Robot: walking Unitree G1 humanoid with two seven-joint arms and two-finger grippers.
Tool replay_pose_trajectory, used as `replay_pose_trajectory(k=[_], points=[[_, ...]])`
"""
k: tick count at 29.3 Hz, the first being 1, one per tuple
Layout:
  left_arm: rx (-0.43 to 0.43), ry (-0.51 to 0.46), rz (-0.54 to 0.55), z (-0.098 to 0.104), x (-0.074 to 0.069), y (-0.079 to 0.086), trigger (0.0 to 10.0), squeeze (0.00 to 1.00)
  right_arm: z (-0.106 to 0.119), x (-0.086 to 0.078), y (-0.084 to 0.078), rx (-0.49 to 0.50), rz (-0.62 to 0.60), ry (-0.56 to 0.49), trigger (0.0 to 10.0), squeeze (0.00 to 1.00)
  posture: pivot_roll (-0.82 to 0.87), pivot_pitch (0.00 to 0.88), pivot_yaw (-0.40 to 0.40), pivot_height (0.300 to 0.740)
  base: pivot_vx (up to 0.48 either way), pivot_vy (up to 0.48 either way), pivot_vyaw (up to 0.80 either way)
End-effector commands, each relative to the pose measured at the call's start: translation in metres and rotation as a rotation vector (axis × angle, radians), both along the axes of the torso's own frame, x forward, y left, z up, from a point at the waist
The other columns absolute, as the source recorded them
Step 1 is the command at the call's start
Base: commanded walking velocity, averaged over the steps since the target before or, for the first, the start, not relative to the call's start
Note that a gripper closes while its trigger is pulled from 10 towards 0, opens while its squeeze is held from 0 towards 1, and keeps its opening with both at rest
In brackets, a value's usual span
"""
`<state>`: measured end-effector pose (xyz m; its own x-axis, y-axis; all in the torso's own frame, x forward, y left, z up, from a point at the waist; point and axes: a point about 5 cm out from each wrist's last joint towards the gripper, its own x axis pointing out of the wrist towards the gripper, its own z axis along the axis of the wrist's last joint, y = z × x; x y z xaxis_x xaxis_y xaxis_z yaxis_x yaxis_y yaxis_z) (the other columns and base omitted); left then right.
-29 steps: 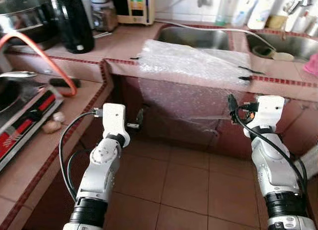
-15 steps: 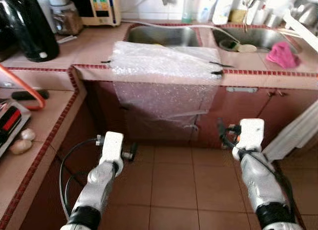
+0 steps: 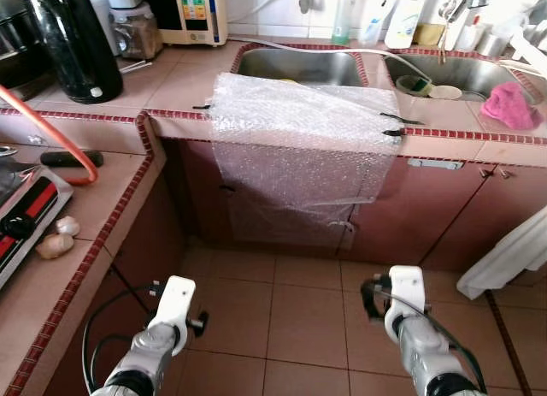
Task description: Kitchen organization
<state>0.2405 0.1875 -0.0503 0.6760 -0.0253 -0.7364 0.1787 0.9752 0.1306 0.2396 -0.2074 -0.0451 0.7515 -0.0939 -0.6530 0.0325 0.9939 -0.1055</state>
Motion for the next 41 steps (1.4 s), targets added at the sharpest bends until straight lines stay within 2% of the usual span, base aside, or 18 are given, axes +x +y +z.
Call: replay_pose_trajectory(k=[1, 4, 12, 17, 28, 41], points=[[-0.003, 0.028, 0.01, -0.004, -0.005, 0.0, 10.0, 0.0, -0.006, -0.009, -0.007, -0.041, 0.017, 0.054, 10.0, 0.0, -0.03, 0.0, 0.021, 0.74, 0.0, 0.0, 0.0], [-0.008, 0.049, 0.006, -0.007, -0.01, -0.002, 10.0, 0.0, -0.016, -0.026, -0.012, -0.064, 0.044, 0.124, 10.0, 0.0, -0.02, 0.0, 0.016, 0.74, 0.0, 0.0, 0.0], [-0.052, 0.068, 0.037, -0.01, -0.013, -0.001, 10.0, 0.0, -0.027, -0.052, -0.026, -0.131, 0.075, 0.204, 10.0, 0.0, -0.04, 0.0, 0.029, 0.74, 0.0, -0.28, 0.0], [-0.044, 0.067, 0.029, -0.009, -0.012, -0.001, 10.0, 0.0, -0.027, -0.053, -0.025, -0.135, 0.081, 0.208, 10.0, 0.0, -0.03, 0.0, 0.029, 0.74, 0.0, -0.369, 0.0], [-0.034, 0.066, 0.036, -0.008, -0.011, 0.003, 10.0, 0.0, -0.023, -0.038, -0.013, -0.145, 0.143, 0.175, 10.0, 0.0, -0.03, 0.0, 0.031, 0.74, 0.0, -0.46, 0.0], [-0.024, 0.073, 0.02, -0.01, -0.014, 0.003, 10.0, 0.0, -0.028, -0.05, -0.018, -0.17, 0.158, 0.214, 10.0, 0.0, -0.03, 0.0, 0.03, 0.74, 0.0, -0.312, 0.0]])
